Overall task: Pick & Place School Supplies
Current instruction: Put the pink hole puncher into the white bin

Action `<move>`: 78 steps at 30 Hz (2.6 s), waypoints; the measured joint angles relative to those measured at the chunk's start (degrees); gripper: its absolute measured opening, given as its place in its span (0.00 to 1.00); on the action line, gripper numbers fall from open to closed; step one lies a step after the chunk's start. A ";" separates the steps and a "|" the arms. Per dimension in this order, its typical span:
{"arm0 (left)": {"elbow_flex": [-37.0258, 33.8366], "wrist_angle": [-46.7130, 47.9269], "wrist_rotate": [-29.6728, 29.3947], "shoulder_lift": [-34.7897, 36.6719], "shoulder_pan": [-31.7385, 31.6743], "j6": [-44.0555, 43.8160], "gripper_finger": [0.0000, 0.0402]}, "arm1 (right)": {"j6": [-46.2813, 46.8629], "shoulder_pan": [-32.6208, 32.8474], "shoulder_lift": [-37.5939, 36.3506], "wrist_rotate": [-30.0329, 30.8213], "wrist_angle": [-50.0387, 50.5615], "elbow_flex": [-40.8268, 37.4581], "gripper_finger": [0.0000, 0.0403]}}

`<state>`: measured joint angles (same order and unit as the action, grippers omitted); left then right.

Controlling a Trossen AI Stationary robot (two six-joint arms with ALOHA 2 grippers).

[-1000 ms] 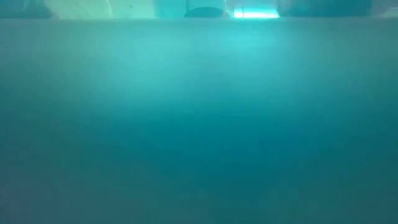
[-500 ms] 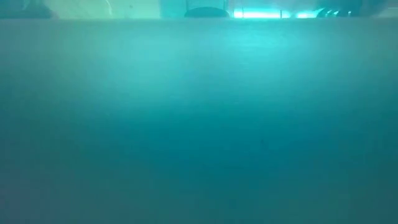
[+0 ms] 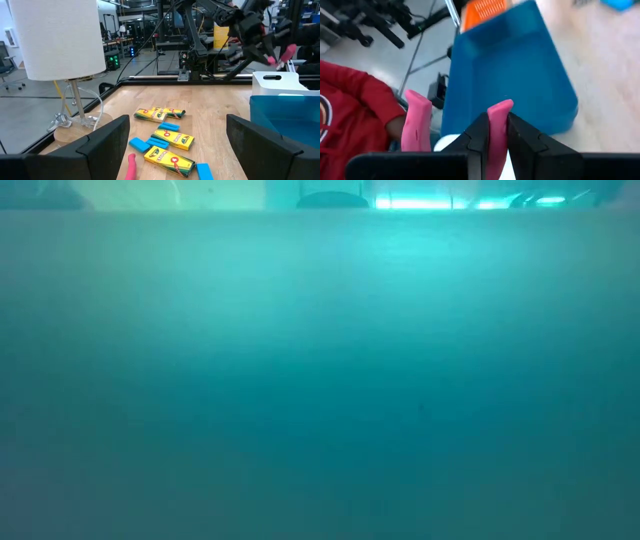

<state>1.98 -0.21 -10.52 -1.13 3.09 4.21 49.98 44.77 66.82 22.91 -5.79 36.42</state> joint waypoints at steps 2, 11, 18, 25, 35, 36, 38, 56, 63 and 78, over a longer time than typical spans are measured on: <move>0.00 0.00 0.00 0.00 0.02 0.00 0.83 | 1.73 -0.01 1.75 -0.85 -0.27 0.00 0.11; 0.00 0.00 0.00 0.02 0.02 0.00 0.83 | 6.88 0.41 6.97 -8.49 -0.50 0.00 0.10; 0.00 0.00 0.00 0.01 0.00 0.00 0.83 | 11.44 0.75 8.14 -11.50 -0.25 0.00 0.11; 0.00 0.00 0.00 0.01 0.02 0.00 0.83 | 13.02 0.73 8.12 -12.79 -0.24 0.00 0.11; 0.00 0.00 0.00 0.01 0.01 0.00 0.83 | 12.67 0.73 8.12 -12.69 -0.24 0.00 0.17; 0.00 0.00 0.00 0.00 0.01 0.00 0.83 | 12.50 0.73 8.12 -12.69 -0.24 0.00 0.19; 0.00 0.00 -0.01 0.01 0.00 0.00 0.83 | 12.37 0.73 8.12 -12.63 -0.24 0.00 0.22; 0.00 0.00 -0.02 0.00 0.00 0.00 0.83 | 9.71 0.71 3.66 -14.07 -1.69 0.00 0.33; 0.00 0.00 0.00 0.02 0.00 0.00 0.83 | -1.13 0.71 0.83 -13.97 -5.04 0.00 0.33; 0.00 0.00 -0.01 0.00 0.00 0.00 0.83 | -36.35 -7.61 0.70 6.65 -13.46 0.00 0.32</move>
<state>1.98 -0.21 -10.54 -1.13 3.09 4.21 13.63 37.15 67.52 29.56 -19.24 36.42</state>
